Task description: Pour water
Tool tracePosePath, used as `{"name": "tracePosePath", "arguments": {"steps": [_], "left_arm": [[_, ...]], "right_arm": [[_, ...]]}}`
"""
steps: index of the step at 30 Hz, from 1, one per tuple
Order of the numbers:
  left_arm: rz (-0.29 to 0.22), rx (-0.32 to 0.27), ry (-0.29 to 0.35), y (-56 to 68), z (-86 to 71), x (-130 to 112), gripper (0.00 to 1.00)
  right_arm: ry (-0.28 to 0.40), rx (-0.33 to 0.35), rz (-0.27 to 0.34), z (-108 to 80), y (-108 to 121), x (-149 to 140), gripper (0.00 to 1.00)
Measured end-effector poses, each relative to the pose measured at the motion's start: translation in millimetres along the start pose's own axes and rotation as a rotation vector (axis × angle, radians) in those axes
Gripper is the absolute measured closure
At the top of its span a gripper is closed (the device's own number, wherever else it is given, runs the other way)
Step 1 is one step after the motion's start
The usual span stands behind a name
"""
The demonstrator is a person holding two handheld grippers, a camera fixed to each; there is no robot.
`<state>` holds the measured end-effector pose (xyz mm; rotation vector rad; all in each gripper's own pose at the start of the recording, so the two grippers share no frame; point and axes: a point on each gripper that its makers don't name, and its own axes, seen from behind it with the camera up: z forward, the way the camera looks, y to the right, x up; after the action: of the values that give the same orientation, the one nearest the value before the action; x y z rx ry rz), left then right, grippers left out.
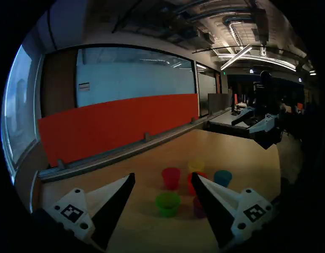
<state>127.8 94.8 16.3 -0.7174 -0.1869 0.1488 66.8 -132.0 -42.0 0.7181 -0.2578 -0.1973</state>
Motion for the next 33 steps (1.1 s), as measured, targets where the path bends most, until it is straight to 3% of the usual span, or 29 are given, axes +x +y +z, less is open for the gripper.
{"name": "tracePosePath", "arguments": {"steps": [17, 33], "left_arm": [[0.018, -0.040, -0.079, 9.8, 11.6, -41, 0.00], [-0.009, -0.058, -0.165, 12.4, 29.5, -90, 0.00]], "right_arm": [[-0.121, 0.028, -0.021, 13.1, -2, -48, 0.00], [-0.229, 0.055, -0.002, 27.0, -11, -107, 0.00]]}}
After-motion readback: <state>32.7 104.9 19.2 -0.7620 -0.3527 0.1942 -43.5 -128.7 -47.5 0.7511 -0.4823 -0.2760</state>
